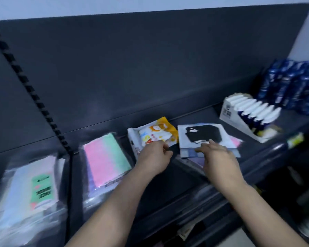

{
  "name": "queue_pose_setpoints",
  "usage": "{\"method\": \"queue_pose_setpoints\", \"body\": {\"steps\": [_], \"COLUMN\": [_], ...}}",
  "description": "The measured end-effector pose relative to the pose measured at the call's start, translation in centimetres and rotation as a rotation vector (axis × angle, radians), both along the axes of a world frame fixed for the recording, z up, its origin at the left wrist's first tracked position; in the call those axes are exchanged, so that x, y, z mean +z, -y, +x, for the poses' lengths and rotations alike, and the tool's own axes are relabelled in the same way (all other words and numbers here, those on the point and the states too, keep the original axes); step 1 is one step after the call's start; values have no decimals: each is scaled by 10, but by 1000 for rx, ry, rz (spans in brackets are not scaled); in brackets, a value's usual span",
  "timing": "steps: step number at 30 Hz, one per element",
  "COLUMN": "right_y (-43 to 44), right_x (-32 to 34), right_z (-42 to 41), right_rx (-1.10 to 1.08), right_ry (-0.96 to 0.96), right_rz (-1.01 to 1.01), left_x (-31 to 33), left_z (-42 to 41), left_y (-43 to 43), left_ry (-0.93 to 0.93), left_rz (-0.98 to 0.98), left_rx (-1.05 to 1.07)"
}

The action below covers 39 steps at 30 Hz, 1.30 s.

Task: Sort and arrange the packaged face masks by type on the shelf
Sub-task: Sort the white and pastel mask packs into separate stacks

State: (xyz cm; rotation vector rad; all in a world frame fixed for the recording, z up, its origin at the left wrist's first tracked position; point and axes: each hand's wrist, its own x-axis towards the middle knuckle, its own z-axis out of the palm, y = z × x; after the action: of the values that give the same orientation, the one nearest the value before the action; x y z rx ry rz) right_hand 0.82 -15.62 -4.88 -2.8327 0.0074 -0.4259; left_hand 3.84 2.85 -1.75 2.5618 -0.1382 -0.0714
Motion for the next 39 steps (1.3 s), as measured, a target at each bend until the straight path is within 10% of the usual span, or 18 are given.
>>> {"method": "queue_pose_setpoints", "body": {"steps": [11,16,25,32,39], "right_y": [75,79,71,89,84], "right_x": [-12,-7,-2,1,-14], "right_z": [10,27,53,66,61], "right_rx": [114,205,389,500,398], "right_ry": [-277,-199,-379,-440,-138], "right_rz": [329,430,-8,17,-117], "left_x": [-16,-18,-15,-23,-11], "left_z": [-4,-1,7,10,18], "left_y": [84,89,75,100,105], "left_ry": [-279,-134,-132,-168,-288], "left_rz": [285,262,210,-527,-717], "left_rx": [-310,-288,291,523,599]}}
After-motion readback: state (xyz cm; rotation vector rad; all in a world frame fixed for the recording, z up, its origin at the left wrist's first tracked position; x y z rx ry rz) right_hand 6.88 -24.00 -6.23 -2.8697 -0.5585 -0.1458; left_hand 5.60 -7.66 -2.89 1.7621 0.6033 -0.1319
